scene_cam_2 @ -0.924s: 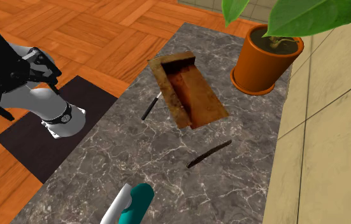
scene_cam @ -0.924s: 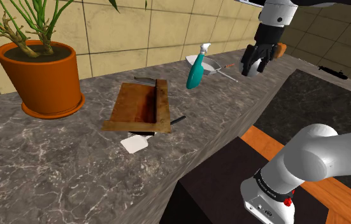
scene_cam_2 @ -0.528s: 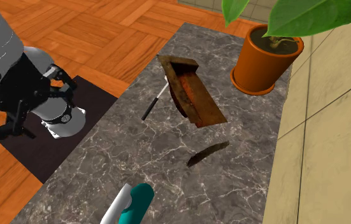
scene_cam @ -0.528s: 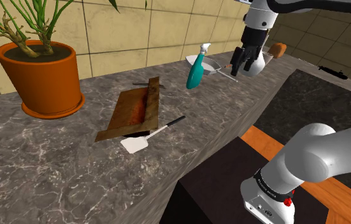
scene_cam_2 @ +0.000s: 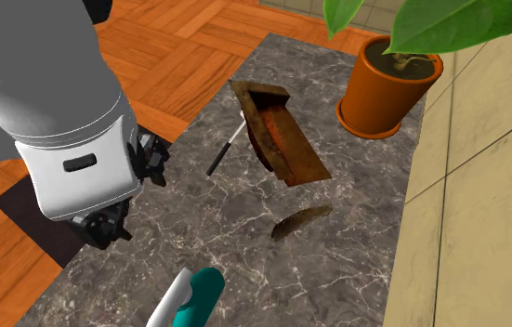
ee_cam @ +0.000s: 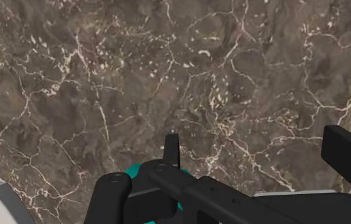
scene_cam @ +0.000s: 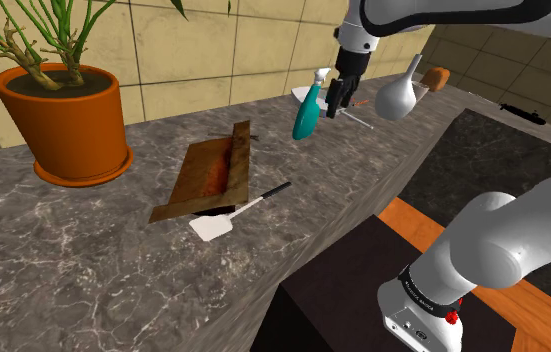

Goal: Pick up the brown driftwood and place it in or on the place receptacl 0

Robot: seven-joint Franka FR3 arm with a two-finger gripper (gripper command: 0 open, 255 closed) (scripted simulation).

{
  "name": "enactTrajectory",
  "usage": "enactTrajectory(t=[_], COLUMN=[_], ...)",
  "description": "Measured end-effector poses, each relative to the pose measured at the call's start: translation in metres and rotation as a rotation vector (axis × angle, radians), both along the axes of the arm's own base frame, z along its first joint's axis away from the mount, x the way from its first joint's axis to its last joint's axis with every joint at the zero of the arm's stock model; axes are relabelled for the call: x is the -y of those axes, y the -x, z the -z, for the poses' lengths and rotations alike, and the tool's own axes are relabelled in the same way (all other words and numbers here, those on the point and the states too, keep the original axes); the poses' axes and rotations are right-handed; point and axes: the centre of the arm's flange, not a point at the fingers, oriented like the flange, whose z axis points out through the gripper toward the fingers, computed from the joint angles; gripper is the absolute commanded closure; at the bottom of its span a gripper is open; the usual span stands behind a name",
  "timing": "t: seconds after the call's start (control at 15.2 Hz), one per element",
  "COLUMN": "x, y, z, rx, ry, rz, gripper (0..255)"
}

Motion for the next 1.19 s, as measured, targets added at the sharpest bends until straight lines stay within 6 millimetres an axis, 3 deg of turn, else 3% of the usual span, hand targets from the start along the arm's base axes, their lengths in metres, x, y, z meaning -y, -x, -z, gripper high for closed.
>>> enactTrajectory(t=[0.53, 1.19], x=[-0.039, -0.120], y=[-0.083, -0.167], z=[0.037, 0.083], rx=[0.020, 0.045], ry=[0.007, 0.016], rz=[-0.264, -0.594], gripper=[0, 0])
